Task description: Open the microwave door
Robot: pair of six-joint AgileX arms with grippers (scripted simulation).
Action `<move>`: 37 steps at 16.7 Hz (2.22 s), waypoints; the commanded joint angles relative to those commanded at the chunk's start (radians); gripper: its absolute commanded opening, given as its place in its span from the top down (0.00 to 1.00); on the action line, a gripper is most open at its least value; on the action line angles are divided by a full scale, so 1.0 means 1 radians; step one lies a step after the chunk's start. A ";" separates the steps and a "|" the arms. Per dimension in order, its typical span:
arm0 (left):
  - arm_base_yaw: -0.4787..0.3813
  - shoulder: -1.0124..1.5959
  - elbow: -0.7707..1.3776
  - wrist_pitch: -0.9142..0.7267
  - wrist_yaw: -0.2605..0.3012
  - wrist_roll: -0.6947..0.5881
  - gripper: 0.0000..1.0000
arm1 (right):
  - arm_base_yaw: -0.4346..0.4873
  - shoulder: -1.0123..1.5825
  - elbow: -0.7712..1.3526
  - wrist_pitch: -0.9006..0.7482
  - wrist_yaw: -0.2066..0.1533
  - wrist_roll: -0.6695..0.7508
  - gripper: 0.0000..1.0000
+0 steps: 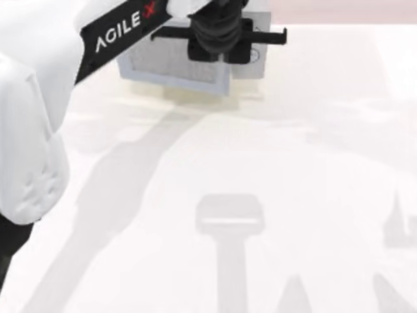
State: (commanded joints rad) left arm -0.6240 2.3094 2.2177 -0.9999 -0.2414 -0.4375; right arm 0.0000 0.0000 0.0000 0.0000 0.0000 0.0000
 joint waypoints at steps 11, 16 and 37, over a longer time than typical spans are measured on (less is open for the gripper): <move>0.009 -0.083 -0.144 0.073 0.033 0.067 1.00 | 0.000 0.000 0.000 0.000 0.000 0.000 0.00; 0.009 -0.083 -0.144 0.073 0.033 0.067 1.00 | 0.000 0.000 0.000 0.000 0.000 0.000 0.00; 0.023 -0.176 -0.296 0.147 0.082 0.160 1.00 | 0.000 0.000 0.000 0.000 0.000 0.000 0.00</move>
State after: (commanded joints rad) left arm -0.6009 2.1333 1.9220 -0.8527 -0.1592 -0.2776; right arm 0.0000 0.0000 0.0000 0.0000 0.0000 0.0000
